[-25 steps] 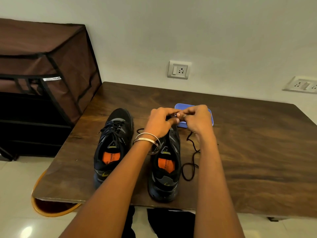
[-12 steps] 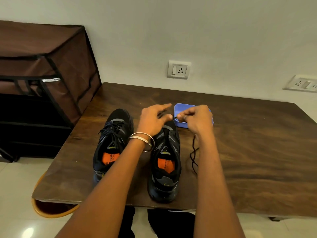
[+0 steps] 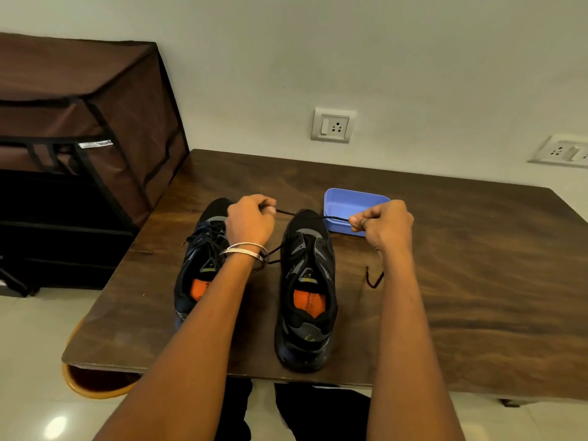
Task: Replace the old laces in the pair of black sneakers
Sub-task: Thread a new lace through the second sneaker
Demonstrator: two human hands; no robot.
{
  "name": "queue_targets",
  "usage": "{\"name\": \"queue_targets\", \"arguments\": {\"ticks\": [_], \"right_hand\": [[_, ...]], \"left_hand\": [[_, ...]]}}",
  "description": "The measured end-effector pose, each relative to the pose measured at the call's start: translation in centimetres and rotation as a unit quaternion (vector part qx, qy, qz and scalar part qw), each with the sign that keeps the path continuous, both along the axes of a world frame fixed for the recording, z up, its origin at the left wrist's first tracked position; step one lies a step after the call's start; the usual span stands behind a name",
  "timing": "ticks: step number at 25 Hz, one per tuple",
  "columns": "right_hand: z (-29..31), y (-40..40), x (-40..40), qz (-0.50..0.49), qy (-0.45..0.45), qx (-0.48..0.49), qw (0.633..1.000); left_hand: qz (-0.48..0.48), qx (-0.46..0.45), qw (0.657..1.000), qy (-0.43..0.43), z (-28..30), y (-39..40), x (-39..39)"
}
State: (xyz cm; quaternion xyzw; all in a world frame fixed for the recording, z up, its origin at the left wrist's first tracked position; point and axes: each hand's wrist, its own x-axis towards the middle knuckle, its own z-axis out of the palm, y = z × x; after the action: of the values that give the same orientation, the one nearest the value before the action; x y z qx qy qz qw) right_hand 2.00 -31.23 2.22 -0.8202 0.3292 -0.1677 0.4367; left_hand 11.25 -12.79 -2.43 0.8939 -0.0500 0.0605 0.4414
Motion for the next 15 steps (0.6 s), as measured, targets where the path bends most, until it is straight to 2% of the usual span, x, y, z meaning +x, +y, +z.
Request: {"name": "queue_targets", "arguments": {"ticks": [3,5,7,10,12,14,15], "right_hand": [[0.4,2.2,1.4,0.053,-0.026,0.029,0.998],[0.3,2.9,2.0,0.071,-0.012,0.024,0.997],[-0.1,2.6,1.9,0.074,0.007,0.017,0.997],[-0.6,0.5,0.8,0.037,0.035,-0.011,0.999],[-1.0,-1.0,0.4,-0.013,0.054,-0.033,0.998],[-1.3,-1.4,0.3,-0.045,0.053,-0.047,0.996],[-1.2,-1.1,0.5,-0.04,0.048,-0.051,0.997]], "left_hand": [[-0.208,-0.03,0.977,-0.04,1.4,-1.9,-0.9],[-0.283,-0.034,0.958,-0.027,1.7,-2.9,-1.3],[-0.244,-0.028,0.969,-0.03,1.2,-2.8,-1.2],[-0.044,-0.038,0.998,-0.034,0.5,-1.0,-0.1],[0.07,-0.061,0.996,0.006,0.1,0.5,0.5],[0.104,-0.031,0.994,0.026,-0.3,1.3,0.8],[0.078,-0.007,0.997,0.009,-0.3,1.2,0.7]]}}
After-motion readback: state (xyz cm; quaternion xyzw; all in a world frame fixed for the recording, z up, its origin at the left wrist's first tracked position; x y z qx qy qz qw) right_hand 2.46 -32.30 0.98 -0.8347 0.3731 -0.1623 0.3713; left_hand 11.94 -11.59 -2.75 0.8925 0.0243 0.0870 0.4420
